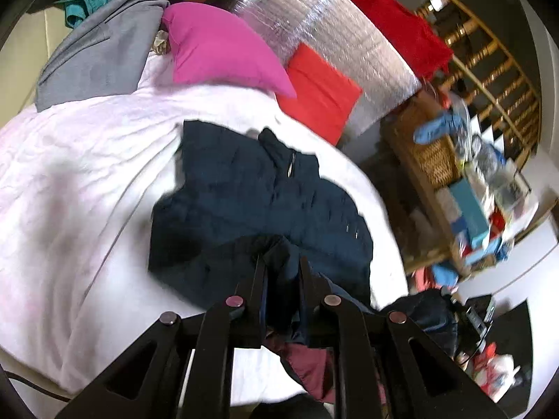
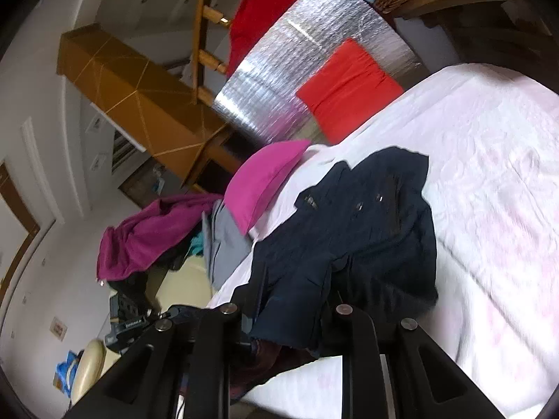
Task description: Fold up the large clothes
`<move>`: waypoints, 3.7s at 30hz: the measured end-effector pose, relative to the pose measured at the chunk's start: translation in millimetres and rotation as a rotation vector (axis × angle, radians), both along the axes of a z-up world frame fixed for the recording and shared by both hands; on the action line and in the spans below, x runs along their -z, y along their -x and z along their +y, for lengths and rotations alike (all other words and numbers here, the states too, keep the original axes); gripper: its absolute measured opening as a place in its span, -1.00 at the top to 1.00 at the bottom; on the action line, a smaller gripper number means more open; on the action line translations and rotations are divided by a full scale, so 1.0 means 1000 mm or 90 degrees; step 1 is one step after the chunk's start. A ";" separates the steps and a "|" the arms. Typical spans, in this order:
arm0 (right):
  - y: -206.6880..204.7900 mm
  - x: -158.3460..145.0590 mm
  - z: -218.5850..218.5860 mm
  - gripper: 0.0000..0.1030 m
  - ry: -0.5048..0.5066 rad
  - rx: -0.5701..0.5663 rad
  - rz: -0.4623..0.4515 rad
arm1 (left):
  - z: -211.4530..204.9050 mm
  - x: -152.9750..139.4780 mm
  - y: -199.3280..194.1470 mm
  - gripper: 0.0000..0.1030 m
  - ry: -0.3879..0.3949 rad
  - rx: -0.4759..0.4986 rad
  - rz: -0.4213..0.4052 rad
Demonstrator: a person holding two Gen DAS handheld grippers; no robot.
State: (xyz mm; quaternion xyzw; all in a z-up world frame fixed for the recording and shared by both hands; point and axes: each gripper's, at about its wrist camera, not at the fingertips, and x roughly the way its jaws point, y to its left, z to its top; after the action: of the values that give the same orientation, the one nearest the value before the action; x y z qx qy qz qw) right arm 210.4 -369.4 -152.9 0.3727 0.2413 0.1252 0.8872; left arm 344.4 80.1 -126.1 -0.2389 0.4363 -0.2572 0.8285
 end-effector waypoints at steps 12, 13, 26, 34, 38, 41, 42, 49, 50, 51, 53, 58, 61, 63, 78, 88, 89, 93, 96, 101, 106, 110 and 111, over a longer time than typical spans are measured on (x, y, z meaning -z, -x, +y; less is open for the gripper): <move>-0.103 0.003 -0.024 0.57 0.012 0.062 0.034 | -0.012 0.029 -0.095 0.71 0.089 -0.072 -0.011; -0.114 0.003 -0.024 0.57 0.019 0.066 0.040 | -0.014 0.033 -0.103 0.71 0.086 -0.077 -0.010; -0.217 0.021 -0.040 0.57 0.048 0.154 0.089 | -0.016 0.060 -0.184 0.71 0.074 -0.114 0.010; -0.276 0.034 -0.049 0.61 0.071 0.183 0.118 | -0.029 0.073 -0.225 0.72 0.067 -0.151 -0.006; -0.298 0.040 -0.057 0.61 0.034 0.200 0.112 | -0.030 0.075 -0.231 0.65 0.073 -0.183 -0.032; -0.309 0.053 -0.061 0.46 -0.018 0.208 0.142 | -0.035 0.076 -0.233 0.27 0.051 -0.181 -0.022; -0.309 0.057 -0.063 0.22 -0.041 0.206 0.145 | -0.035 0.073 -0.231 0.16 0.050 -0.185 -0.031; -0.232 0.050 -0.085 -0.80 -0.094 0.278 0.049 | -0.021 0.025 -0.180 -0.79 0.056 -0.283 -0.194; -0.219 0.053 -0.086 -0.80 -0.097 0.269 0.049 | -0.022 0.023 -0.177 -0.79 0.054 -0.281 -0.188; -0.205 0.057 -0.085 -0.80 -0.096 0.264 0.049 | -0.025 0.023 -0.175 -0.79 0.050 -0.275 -0.179; -0.182 0.064 -0.081 -0.80 -0.089 0.255 0.057 | -0.034 0.028 -0.175 -0.79 0.039 -0.256 -0.145; -0.131 0.095 -0.061 -0.80 -0.119 0.226 0.084 | -0.053 0.059 -0.166 -0.79 -0.021 -0.246 -0.020; -0.112 0.111 -0.046 -0.80 -0.141 0.207 0.092 | -0.050 0.083 -0.139 -0.79 -0.054 -0.279 0.038; -0.099 0.120 -0.036 -0.80 -0.172 0.189 0.101 | -0.041 0.097 -0.118 -0.79 -0.066 -0.321 0.083; -0.139 0.161 -0.008 -0.81 -0.232 0.188 0.153 | -0.009 0.157 -0.103 -0.82 0.113 -0.359 0.202; -0.165 0.160 -0.003 0.11 -0.109 0.250 0.190 | -0.021 0.147 -0.110 0.19 0.122 -0.320 0.128; -0.162 0.157 -0.001 0.17 -0.094 0.253 0.184 | -0.021 0.143 -0.109 0.34 0.115 -0.315 0.113; -0.148 0.147 0.006 0.33 -0.078 0.259 0.172 | -0.017 0.129 -0.098 0.57 0.109 -0.313 0.082; -0.136 0.143 0.011 0.34 -0.084 0.255 0.167 | -0.011 0.126 -0.087 0.59 0.102 -0.313 0.088; -0.103 0.143 0.008 0.34 -0.099 0.239 0.168 | -0.010 0.123 -0.060 0.59 0.084 -0.312 0.094; -0.066 0.144 0.010 0.34 -0.117 0.224 0.171 | -0.008 0.124 -0.022 0.59 0.073 -0.317 0.091; -0.040 0.145 0.012 0.34 -0.120 0.202 0.178 | -0.008 0.125 0.013 0.58 0.046 -0.322 0.084; -0.036 0.145 0.011 0.34 -0.118 0.197 0.182 | -0.009 0.126 0.018 0.57 0.035 -0.320 0.086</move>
State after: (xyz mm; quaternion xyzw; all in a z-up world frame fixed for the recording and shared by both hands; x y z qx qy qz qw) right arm 246.1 -357.9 -298.3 0.4995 0.2916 -0.0447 0.8146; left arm 326.6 71.4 -252.6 -0.3788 0.4103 -0.0387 0.8287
